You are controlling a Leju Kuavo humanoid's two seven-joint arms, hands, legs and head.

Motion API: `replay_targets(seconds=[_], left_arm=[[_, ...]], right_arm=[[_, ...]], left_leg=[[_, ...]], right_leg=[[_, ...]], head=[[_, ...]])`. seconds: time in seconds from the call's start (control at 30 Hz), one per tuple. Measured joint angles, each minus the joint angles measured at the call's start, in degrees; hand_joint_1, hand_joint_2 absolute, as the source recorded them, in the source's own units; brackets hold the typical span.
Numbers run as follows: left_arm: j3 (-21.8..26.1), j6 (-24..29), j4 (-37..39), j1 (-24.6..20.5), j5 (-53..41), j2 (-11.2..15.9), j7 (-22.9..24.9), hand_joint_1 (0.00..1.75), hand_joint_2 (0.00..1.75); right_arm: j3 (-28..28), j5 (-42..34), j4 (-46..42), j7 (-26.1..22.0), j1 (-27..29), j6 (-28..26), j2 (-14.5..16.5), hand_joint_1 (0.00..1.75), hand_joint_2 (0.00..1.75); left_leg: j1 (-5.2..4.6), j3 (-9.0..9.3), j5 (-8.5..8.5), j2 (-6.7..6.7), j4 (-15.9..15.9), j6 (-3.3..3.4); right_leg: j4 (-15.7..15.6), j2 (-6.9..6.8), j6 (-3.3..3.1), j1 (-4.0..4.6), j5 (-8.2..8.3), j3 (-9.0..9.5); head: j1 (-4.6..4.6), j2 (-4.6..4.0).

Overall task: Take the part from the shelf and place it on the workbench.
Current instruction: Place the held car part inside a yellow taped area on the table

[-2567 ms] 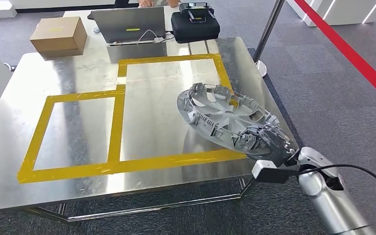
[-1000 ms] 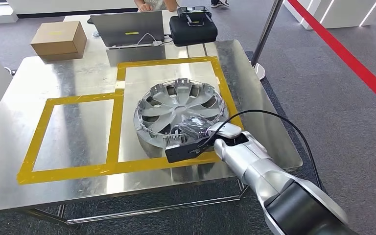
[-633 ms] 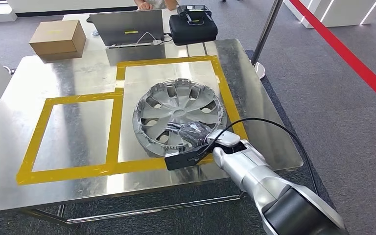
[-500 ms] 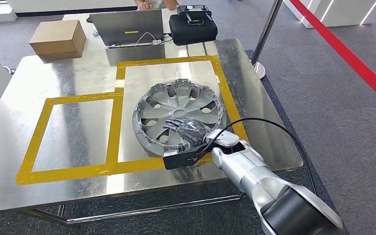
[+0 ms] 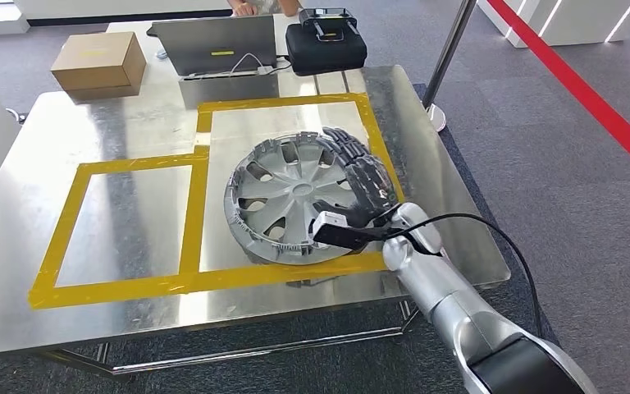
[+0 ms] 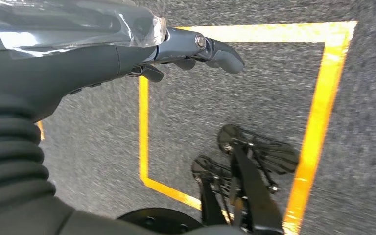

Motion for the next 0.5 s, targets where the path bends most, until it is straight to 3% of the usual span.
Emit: replay_targets(seconds=[0.27,0.5], left_arm=[[1.3,0.1,0.0,0.5,1.4,0.0,-3.2,0.0,0.0],[2.2,0.9,0.0,0.7,1.9,0.1,-3.4,0.0,0.0]], right_arm=[[-12.5,-6.0,-38.0,-2.7,22.4,-5.6,-11.9,0.0,0.0],[-17.9,-13.7,-62.5,-4.1,42.3,-7.2,-17.5,0.0,0.0]], left_leg=[[-0.06,-0.05,-0.26,-0.5,0.1,0.24],[-0.49,-0.03,-0.82,-0.55,0.1,0.75]], right_leg=[[-0.3,-0.46,0.25,-0.05,-0.16,0.2],[-0.4,-0.41,0.81,-0.47,-0.53,0.23]], head=[[0.0,0.0],[-0.01,0.0]])
